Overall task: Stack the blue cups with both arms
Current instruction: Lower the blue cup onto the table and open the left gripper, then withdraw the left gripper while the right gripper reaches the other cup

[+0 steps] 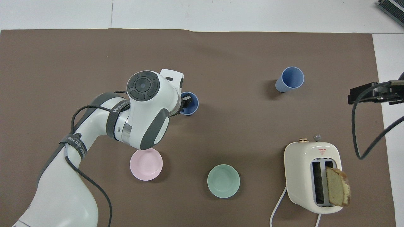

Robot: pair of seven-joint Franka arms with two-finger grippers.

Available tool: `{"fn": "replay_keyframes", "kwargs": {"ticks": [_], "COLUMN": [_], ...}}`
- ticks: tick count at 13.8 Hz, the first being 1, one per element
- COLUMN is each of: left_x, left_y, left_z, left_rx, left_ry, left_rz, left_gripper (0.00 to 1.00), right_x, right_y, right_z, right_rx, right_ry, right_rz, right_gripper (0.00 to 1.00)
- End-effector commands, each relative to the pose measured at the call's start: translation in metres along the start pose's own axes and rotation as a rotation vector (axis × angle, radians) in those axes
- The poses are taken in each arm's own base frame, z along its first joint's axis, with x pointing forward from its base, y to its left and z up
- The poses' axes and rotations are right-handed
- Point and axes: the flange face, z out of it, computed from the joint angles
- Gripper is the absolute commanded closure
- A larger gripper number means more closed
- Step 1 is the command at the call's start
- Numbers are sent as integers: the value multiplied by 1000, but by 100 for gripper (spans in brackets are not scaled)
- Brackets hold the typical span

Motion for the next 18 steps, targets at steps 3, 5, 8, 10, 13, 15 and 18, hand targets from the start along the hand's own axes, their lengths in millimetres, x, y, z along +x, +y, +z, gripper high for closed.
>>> {"fn": "replay_keyframes", "kwargs": {"ticks": [3, 5, 8, 10, 13, 15, 18], "left_x": [14, 26, 50, 69, 92, 101, 116], "left_y": [-13, -26, -61, -93, -142, -167, -204], "left_z": [-34, -55, -93, -119, -151, -167, -181], "left_rx": [35, 47, 66, 80, 100, 106, 108], "left_ry": [45, 59, 42, 25, -11, -29, -47], "left_rz": [46, 109, 225, 336, 401, 446, 493], "left_gripper": [0, 0, 0, 0, 0, 0, 0], "right_x": [15, 31, 59, 80, 113, 127, 140], "right_y": [-15, -20, -23, -21, -16, -14, -10], "right_z": [14, 31, 74, 99, 137, 157, 188], "right_rx": [14, 20, 24, 23, 20, 20, 17], "right_ry": [47, 54, 32, 47, 62, 78, 86], "right_rz": [7, 9, 11, 11, 12, 11, 13], "right_gripper": [0, 0, 0, 0, 0, 0, 0]}}
